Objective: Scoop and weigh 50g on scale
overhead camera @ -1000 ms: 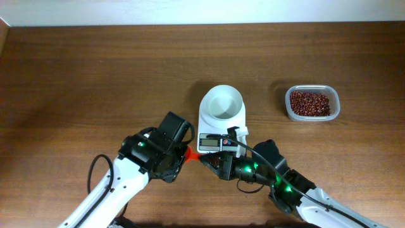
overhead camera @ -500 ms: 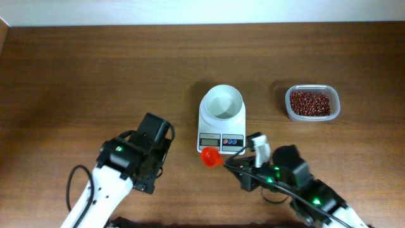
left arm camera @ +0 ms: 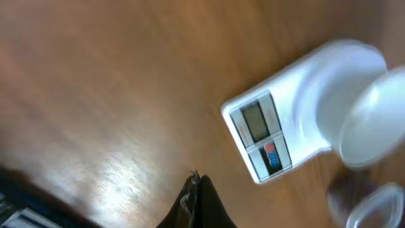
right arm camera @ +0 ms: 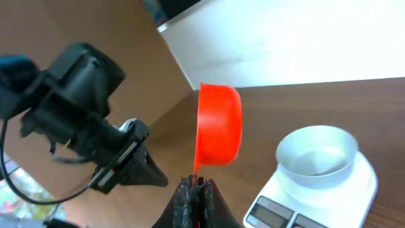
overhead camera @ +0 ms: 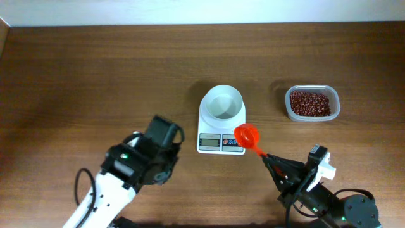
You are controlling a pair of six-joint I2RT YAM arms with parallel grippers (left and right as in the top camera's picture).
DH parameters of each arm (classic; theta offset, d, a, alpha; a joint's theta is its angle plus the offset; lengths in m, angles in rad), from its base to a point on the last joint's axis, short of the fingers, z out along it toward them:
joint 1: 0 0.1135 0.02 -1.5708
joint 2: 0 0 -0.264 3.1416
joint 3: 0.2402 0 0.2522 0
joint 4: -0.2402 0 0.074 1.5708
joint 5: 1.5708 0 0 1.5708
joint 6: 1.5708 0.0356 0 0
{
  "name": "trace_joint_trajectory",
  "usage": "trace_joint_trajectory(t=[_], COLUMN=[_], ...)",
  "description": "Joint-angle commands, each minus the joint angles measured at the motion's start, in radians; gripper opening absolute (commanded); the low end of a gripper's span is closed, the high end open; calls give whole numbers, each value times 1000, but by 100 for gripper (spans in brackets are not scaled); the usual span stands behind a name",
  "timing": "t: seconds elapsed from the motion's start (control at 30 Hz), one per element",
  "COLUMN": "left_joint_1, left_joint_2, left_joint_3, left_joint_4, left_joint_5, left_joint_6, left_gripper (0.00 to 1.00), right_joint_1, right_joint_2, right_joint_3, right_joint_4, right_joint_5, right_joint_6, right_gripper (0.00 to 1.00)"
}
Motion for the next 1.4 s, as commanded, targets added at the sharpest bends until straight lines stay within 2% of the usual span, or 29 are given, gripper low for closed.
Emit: trace_joint_trajectory(t=[0.0, 0.03, 0.07, 0.17, 0.2, 0.3, 0.37, 0.43, 0.57, 0.73, 0.97, 1.37], left_joint_1=[-116, -146, -188, -298, -315, -327, -327, -327, -327, -327, -327, -326], left_joint_2=[52, 70, 98, 193, 219, 313, 375, 415, 484, 550, 638, 668], left_joint_3=[4, 4, 4, 4, 4, 4, 4, 4, 4, 4, 4, 4], left_joint_4=[47, 76, 146, 422, 455, 484, 523, 568, 625, 686, 791, 819], left_joint_5=[-107, -141, -164, -161, -161, -161, -161, -161, -166, -224, -224, -240], left_joint_6=[81, 121, 261, 789, 862, 875, 833, 778, 779, 779, 779, 764], left_gripper=[0, 0, 0, 0, 0, 0, 0, 0, 0, 0, 0, 0], right_joint_1=[-8, -8, -8, -8, -8, -8, -8, -8, -8, -8, -8, -8], right_joint_2=[-5, -5, -5, -5, -5, -5, -5, -5, -5, -5, -5, -5], right_joint_3=[8, 10, 14, 15, 15, 16, 16, 16, 16, 16, 16, 16], right_joint_4=[3, 3, 3, 3, 1, -11, -11, -12, -12, -13, -14, -35], right_joint_5=[100, 143, 192, 203, 214, 340, 399, 428, 466, 473, 480, 480], right_joint_6=[-11, 8, 47, 53, 53, 54, 53, 53, 53, 53, 53, 53], right_gripper=[4, 4, 4, 4, 4, 4, 4, 4, 4, 4, 4, 4])
